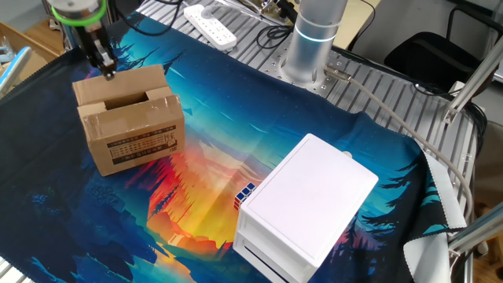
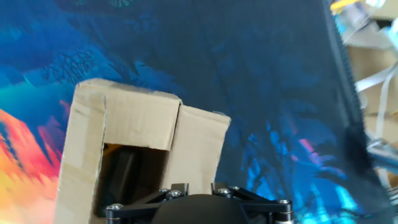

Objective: Cover the box

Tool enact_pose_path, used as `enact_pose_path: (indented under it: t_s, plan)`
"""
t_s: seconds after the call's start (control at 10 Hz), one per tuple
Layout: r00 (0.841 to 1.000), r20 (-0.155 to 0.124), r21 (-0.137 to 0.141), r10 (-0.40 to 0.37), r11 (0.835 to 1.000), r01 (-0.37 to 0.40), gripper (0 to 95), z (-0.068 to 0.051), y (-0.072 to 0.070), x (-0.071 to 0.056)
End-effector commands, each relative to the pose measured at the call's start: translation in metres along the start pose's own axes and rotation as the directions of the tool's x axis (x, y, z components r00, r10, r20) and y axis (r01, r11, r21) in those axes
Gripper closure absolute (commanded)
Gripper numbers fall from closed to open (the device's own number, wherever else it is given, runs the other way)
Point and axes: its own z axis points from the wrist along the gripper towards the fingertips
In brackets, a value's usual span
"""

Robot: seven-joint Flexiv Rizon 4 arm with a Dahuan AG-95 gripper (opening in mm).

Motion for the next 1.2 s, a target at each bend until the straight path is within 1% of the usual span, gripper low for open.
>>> enact_pose_path:
  t_s: [0.1,0.2,0.3,0.4,0.5,0.6,0.7,0.8,0.9,1.0,1.1,1.2]
  plan:
    - [0.999,0.014,-0.029,0.029,0.999,-0.029,76.0,0.0,0.001,0.0]
    - [1.0,0.019,-0.019,-0.019,1.0,0.02,76.0,0.0,0.001,0.0]
    - [0.999,0.02,-0.018,-0.049,0.999,0.05,76.0,0.0,0.001,0.0]
    - [0.997,0.022,-0.02,-0.07,0.997,0.071,76.0,0.0,0.001,0.0]
    - [0.993,0.03,-0.026,-0.118,0.993,0.119,76.0,-0.001,-0.003,0.001]
    - [0.991,0.034,-0.034,-0.13,0.991,0.131,76.0,-0.001,-0.008,0.001]
    - [0.984,0.04,-0.05,-0.175,0.983,0.177,76.0,-0.002,-0.026,-0.002]
    - [0.979,0.033,-0.072,-0.202,0.976,0.204,76.0,-0.006,-0.04,-0.008]
    - [0.976,0.033,-0.074,-0.217,0.973,0.219,76.0,-0.008,-0.05,-0.01]
    - [0.974,0.036,-0.076,-0.224,0.971,0.226,76.0,-0.008,-0.059,-0.012]
    - [0.974,0.046,-0.077,-0.221,0.971,0.225,76.0,-0.002,-0.067,-0.013]
    - [0.975,0.064,-0.08,-0.214,0.972,0.219,76.0,0.01,-0.073,-0.012]
